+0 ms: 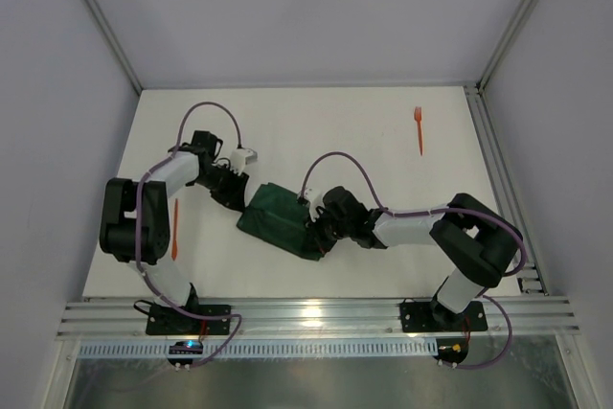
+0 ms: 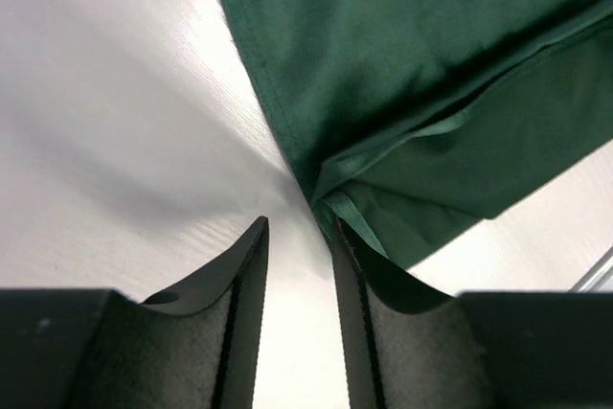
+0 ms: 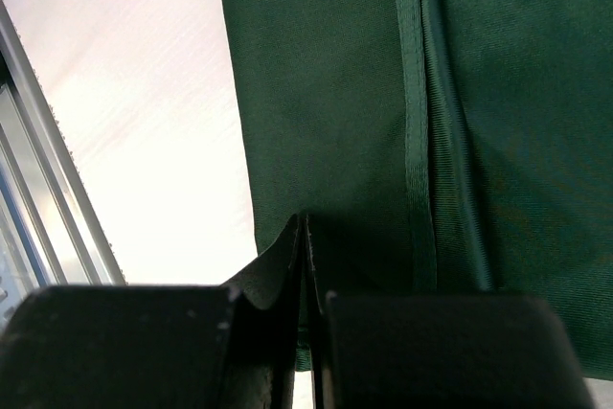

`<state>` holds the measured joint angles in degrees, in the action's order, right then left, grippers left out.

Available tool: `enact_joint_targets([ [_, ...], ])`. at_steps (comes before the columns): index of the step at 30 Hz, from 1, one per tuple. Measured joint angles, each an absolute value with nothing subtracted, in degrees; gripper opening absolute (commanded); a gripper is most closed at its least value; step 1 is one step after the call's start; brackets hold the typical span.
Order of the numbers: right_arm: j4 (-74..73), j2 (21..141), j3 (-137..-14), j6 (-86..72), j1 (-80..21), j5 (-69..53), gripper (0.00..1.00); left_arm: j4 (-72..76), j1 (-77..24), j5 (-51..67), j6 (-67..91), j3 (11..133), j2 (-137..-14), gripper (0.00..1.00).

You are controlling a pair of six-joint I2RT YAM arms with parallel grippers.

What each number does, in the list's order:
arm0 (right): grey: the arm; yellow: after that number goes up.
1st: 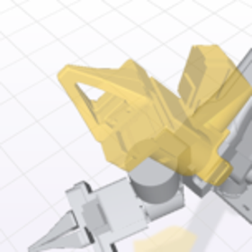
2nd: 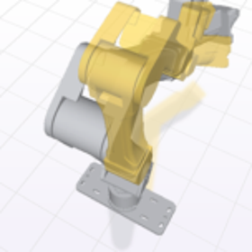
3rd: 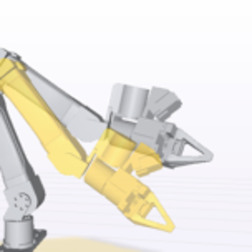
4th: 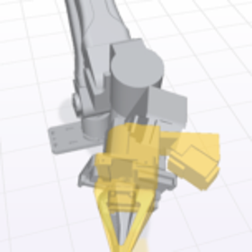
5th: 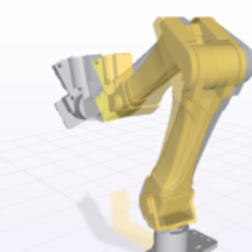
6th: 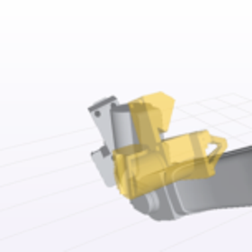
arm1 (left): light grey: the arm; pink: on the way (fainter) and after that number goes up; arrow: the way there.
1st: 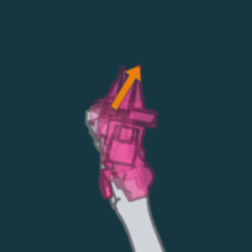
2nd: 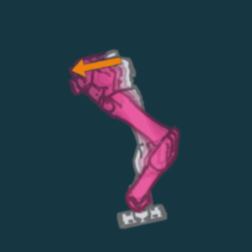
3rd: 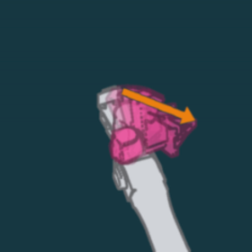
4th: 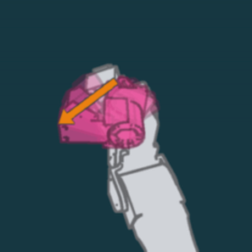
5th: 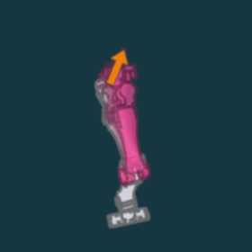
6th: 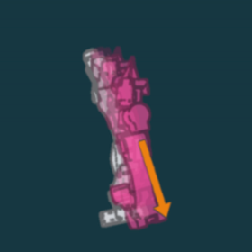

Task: Fold the napkin into a case and place the utensils inside
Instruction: Fold the lower triangle-folded napkin at the center of the board.

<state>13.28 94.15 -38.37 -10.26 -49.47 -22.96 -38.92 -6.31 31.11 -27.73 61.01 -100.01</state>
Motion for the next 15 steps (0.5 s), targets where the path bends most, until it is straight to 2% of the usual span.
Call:
enact_joint_targets([
  [2,13.23,94.17,-38.37,-10.0,-49.36,-23.29,0.06,-40.1,-6.31,31.38,-27.81,61.01,-97.91,0.24],
  [4,12.88,94.3,-38.68,-9.67,-49.36,-23.53,0.05,-40.56,-6.48,31.51,-27.59,61.01,-94.5,0.22],
  [9,11.86,94.54,-39.42,-8.71,-49.36,-23.79,0.06,-39.88,-11.62,30.81,-28.08,60.95,-88.09,0.29],
  [15,11.38,94.54,-39.66,-7.86,-49.36,-23.94,0.06,-38.68,-16.8,31.05,-28.49,60.36,-93.82,0.25],
])
